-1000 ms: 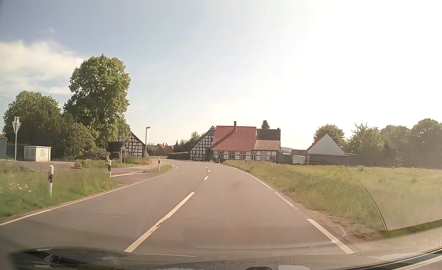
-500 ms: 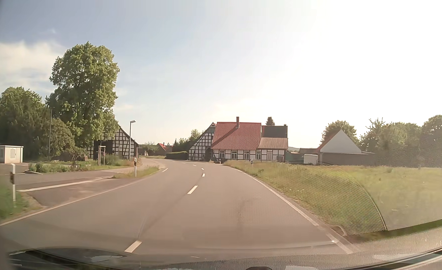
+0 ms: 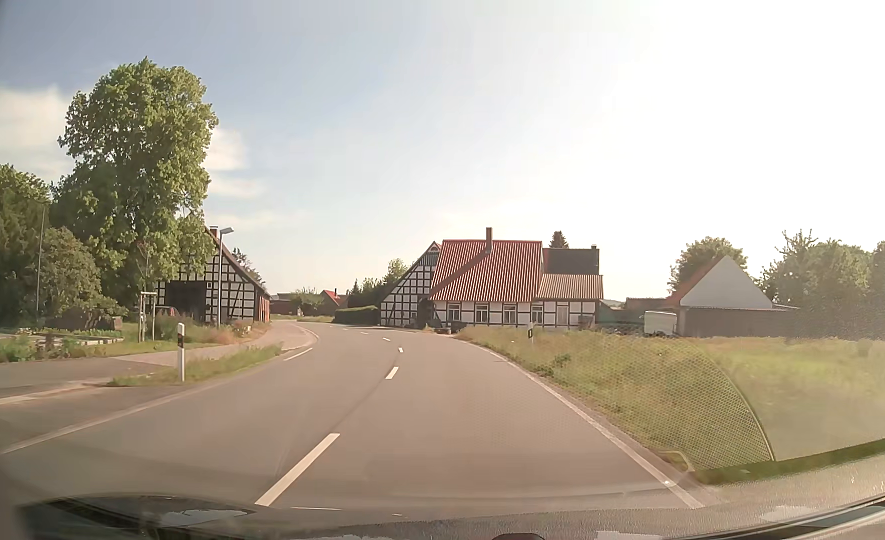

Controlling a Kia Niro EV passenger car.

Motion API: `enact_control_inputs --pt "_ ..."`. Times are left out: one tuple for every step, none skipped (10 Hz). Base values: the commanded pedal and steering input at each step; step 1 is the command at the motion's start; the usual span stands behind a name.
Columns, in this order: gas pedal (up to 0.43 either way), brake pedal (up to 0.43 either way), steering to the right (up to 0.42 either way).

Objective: Follow the waypoints while adhering to traffic rules and regulations

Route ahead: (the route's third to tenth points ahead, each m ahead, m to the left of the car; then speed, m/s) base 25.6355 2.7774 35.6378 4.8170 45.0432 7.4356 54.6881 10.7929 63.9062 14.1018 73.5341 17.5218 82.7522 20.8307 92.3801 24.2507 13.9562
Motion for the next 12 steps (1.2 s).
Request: enact_control_inputs --pt "0.157 0.000 -0.024" --pt "0.157 0.000 -0.025" --pt "0.157 0.000 -0.025" --pt "0.157 0.000 -0.025" --pt "0.157 0.000 -0.025" --pt "0.157 0.000 -0.026" --pt "0.157 0.000 -0.029" --pt "0.157 0.000 -0.031" --pt "0.157 0.000 -0.033" --pt "0.157 0.000 -0.036" --pt "0.157 0.000 -0.039" --pt "0.157 0.000 -0.040"
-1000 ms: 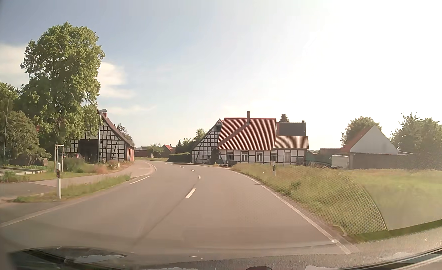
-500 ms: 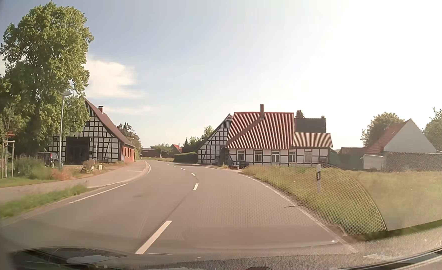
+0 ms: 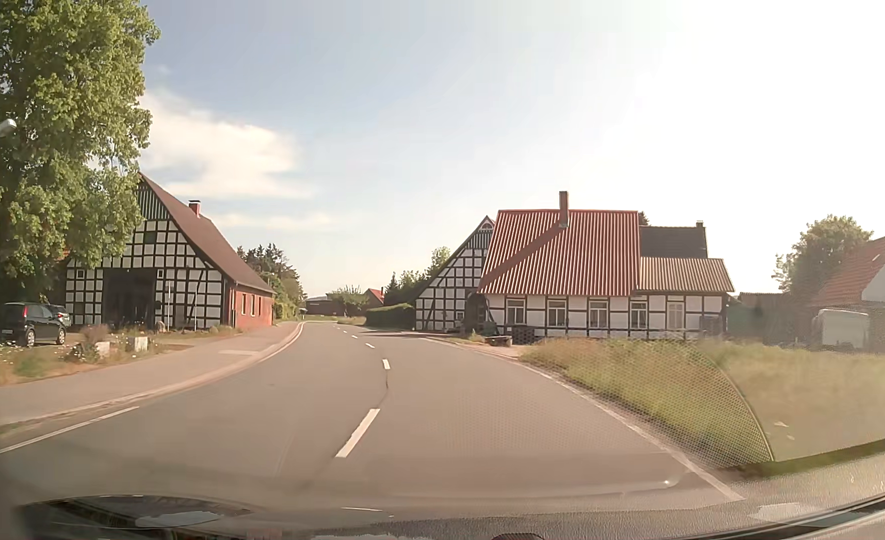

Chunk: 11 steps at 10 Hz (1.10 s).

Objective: Follow the waypoints while adhering to traffic rules and regulations

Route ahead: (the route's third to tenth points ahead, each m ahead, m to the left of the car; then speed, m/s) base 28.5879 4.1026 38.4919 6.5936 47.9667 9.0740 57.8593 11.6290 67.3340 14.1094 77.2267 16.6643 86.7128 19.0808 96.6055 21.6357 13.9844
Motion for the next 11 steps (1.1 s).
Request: enact_control_inputs --pt "0.157 0.000 -0.040" --pt "0.157 0.000 -0.041" --pt "0.157 0.000 -0.041" --pt "0.157 0.000 -0.042" --pt "0.157 0.000 -0.042" --pt "0.157 0.000 -0.042" --pt "0.157 0.000 -0.042" --pt "0.157 0.000 -0.042" --pt "0.157 0.000 -0.042" --pt "0.157 0.000 -0.042" --pt "0.157 0.000 -0.042"
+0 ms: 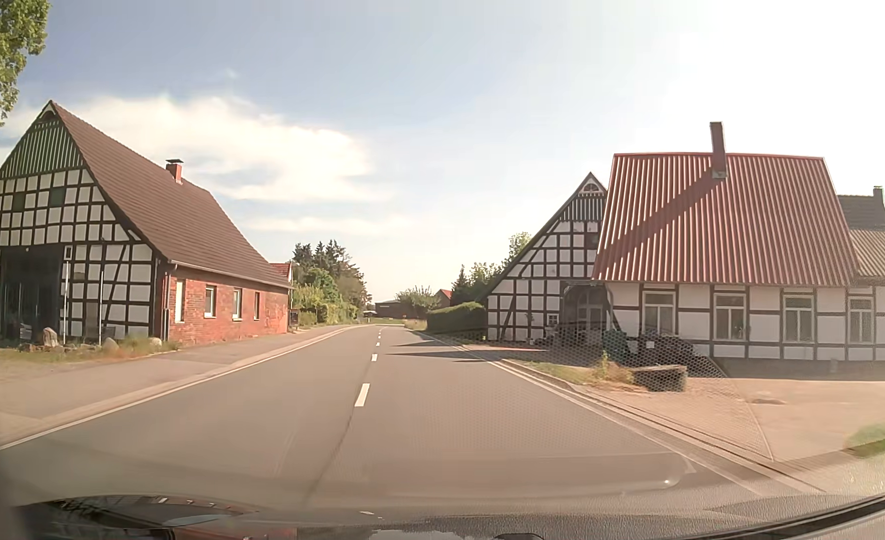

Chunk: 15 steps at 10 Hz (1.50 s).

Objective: Follow the waypoints while adhering to traffic rules and regulations

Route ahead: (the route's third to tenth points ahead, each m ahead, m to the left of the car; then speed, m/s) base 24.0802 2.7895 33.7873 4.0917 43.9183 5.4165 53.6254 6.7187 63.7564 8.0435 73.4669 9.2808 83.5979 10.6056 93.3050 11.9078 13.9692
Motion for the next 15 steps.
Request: enact_control_inputs --pt "0.157 0.000 -0.042" --pt "0.150 0.000 -0.042" --pt "0.138 0.000 -0.041" --pt "0.110 0.000 -0.042" --pt "0.098 0.000 -0.041" --pt "0.098 0.000 -0.040" --pt "0.098 0.000 -0.037" --pt "0.098 0.000 -0.034" --pt "0.110 0.000 -0.034" --pt "0.118 0.000 -0.033" --pt "0.138 0.000 -0.029" --pt "0.150 0.000 -0.021" --pt "0.150 0.000 -0.016" --pt "0.157 0.000 -0.010" --pt "0.157 0.000 -0.007"
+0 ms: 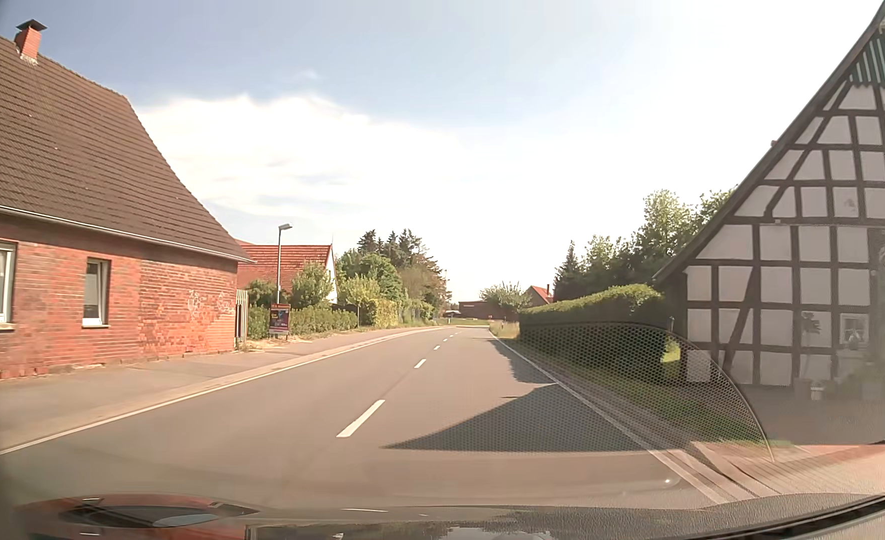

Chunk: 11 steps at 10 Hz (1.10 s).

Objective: Follow the waypoints while adhering to traffic rules and regulations

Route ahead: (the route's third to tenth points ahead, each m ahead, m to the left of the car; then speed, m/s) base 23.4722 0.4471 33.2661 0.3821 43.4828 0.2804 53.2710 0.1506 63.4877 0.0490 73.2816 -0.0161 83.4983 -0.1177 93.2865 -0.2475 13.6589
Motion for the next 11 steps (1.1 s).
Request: enact_control_inputs --pt "0.157 0.000 -0.005" --pt "0.157 0.000 -0.003" --pt "0.157 0.000 -0.002" --pt "0.157 0.000 -0.002" --pt "0.150 0.000 -0.002" --pt "0.138 0.000 -0.002" --pt "0.138 0.000 -0.002" --pt "0.138 0.000 -0.001" --pt "0.138 0.000 0.004" --pt "0.150 0.000 0.006" --pt "0.150 0.000 0.005"
